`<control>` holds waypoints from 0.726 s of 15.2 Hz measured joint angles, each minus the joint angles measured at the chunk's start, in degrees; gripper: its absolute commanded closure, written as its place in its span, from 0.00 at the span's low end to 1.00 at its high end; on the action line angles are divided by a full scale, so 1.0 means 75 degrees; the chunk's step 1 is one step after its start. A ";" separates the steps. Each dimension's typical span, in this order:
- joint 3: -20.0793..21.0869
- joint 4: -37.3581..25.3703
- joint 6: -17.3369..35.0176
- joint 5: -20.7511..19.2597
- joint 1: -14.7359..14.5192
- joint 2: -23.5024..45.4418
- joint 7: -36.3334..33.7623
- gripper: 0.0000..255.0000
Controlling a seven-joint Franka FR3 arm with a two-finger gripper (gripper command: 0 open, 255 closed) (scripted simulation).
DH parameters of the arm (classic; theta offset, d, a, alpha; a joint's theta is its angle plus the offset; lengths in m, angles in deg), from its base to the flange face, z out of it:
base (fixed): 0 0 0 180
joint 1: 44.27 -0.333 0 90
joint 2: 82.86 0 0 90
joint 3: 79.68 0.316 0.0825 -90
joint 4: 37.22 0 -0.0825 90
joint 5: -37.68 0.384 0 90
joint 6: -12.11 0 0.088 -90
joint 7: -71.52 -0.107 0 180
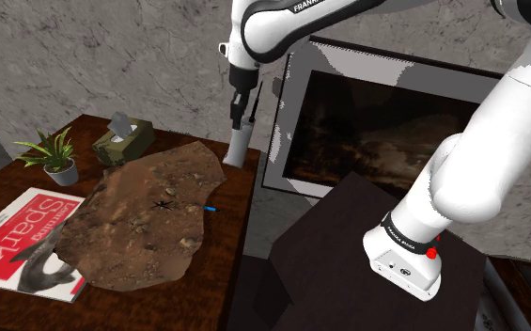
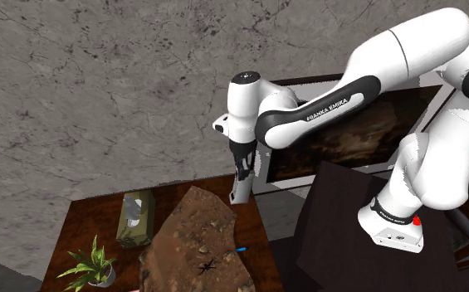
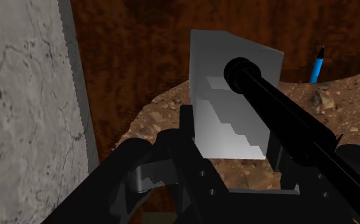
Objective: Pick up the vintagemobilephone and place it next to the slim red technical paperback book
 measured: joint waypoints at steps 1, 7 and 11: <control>0.0002 -0.0075 -0.0101 0.0000 -0.0002 -0.0025 -0.0008 1.00; -0.0010 -0.0425 -0.0712 0.0021 0.0011 -0.0290 0.0002 1.00; -0.0015 -0.0697 -0.1123 0.0028 0.0015 -0.0428 -0.0002 1.00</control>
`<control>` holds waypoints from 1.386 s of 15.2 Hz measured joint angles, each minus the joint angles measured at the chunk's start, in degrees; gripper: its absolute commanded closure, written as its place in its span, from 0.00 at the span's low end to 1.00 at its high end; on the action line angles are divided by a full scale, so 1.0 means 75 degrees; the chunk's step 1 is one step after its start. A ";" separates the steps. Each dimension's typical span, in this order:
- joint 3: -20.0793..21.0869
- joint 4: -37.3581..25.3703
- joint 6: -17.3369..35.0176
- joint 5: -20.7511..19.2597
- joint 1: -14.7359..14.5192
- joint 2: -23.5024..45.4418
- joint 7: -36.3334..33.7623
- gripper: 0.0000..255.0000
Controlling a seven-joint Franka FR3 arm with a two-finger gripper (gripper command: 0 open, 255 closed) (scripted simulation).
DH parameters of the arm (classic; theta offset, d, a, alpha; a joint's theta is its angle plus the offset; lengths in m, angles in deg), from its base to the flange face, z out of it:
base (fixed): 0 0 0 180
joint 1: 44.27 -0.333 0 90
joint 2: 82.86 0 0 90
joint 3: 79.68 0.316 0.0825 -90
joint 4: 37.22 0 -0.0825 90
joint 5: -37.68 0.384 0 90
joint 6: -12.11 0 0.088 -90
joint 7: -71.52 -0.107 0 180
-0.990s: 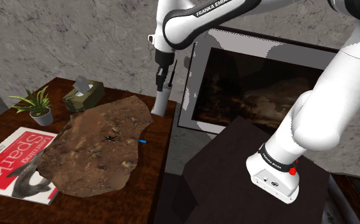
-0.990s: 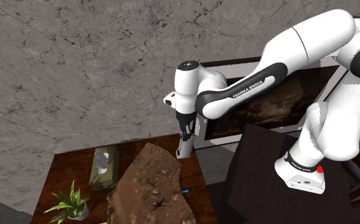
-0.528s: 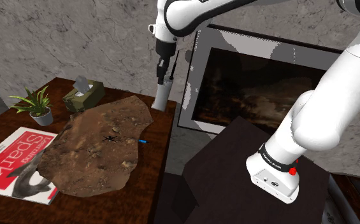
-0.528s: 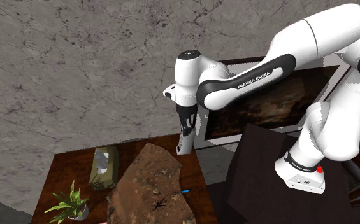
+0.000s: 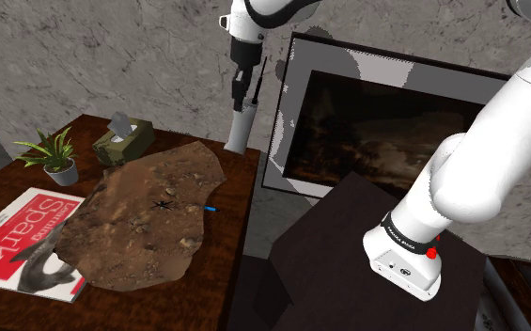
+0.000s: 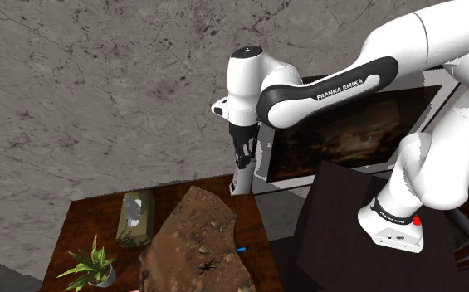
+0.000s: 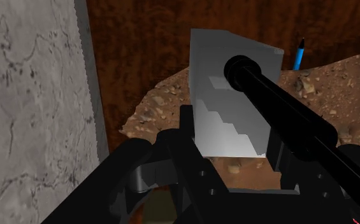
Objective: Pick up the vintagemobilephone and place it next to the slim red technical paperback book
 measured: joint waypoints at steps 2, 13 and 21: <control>-0.0005 -0.0138 -0.0197 0.0003 0.0004 -0.0058 0.0003 1.00; -0.0012 -0.1103 -0.1323 0.0002 0.0009 -0.0221 -0.0040 1.00; -0.0024 -0.1870 -0.2108 -0.0005 0.0019 -0.0238 -0.0055 1.00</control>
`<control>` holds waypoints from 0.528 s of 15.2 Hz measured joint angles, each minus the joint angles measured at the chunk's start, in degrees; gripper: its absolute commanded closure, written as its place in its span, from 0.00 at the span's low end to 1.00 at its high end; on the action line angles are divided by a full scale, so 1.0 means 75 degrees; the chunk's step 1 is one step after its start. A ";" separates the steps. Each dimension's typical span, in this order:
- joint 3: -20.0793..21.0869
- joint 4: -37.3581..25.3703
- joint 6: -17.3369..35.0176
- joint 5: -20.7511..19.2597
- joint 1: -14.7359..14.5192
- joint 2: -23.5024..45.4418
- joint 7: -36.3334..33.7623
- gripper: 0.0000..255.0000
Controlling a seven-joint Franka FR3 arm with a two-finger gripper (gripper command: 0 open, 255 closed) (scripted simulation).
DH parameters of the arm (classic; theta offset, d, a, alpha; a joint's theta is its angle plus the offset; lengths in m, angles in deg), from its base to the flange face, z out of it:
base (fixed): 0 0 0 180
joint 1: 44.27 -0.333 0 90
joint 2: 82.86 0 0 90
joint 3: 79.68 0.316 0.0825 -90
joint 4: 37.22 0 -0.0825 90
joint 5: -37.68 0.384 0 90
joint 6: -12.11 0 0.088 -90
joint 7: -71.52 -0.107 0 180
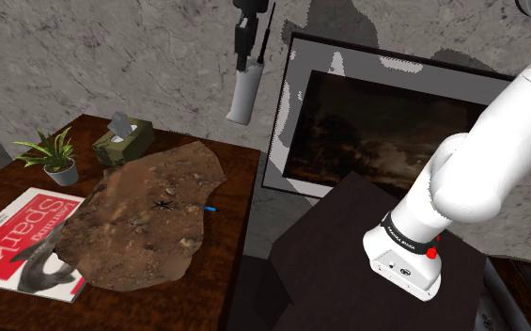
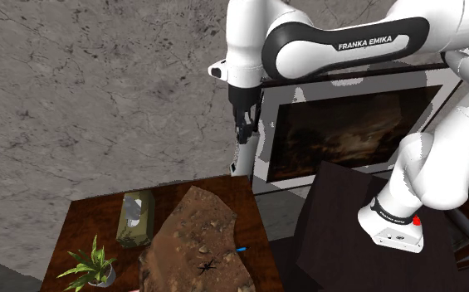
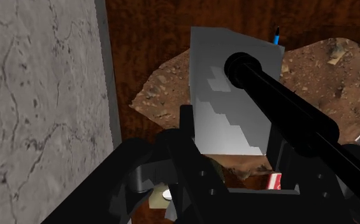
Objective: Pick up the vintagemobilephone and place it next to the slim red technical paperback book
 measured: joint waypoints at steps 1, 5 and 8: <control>0.0002 -0.0095 -0.0101 -0.0001 -0.0002 -0.0006 -0.0010 1.00; -0.0005 -0.0579 -0.0522 -0.0011 0.0005 0.0056 -0.0017 1.00; -0.0002 -0.0964 -0.0828 -0.0021 0.0003 0.0136 -0.0038 1.00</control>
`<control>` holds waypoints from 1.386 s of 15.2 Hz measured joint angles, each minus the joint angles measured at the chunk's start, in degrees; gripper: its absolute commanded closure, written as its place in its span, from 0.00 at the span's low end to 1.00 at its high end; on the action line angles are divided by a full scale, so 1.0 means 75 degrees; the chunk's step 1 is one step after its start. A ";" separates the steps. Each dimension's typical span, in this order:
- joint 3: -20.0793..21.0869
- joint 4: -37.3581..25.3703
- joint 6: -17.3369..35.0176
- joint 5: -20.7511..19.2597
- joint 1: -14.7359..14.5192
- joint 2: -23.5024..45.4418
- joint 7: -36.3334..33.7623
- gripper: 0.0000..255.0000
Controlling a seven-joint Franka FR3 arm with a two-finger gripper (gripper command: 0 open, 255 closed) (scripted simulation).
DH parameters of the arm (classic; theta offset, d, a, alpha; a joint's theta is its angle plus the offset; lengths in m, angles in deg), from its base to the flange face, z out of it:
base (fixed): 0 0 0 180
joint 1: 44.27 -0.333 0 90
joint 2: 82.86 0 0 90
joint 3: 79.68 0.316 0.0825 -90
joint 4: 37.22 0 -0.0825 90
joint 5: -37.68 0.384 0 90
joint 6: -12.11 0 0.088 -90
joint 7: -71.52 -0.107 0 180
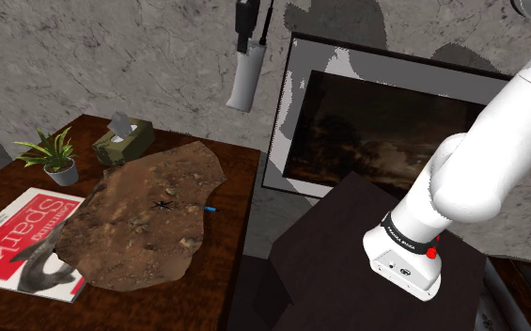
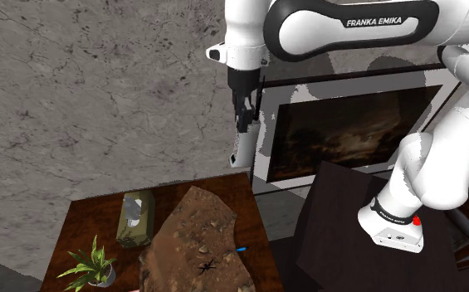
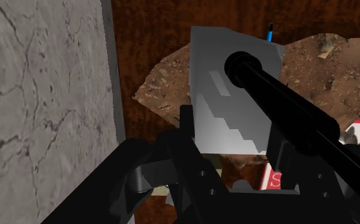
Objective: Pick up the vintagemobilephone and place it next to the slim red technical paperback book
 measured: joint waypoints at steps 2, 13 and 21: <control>0.0009 -0.0282 -0.0236 -0.0005 -0.0008 0.0043 -0.0029 1.00; 0.0020 -0.1967 -0.1506 -0.0052 -0.0018 0.0461 -0.0101 1.00; 0.0121 -0.2711 -0.2025 -0.0087 -0.0135 0.0684 -0.0330 1.00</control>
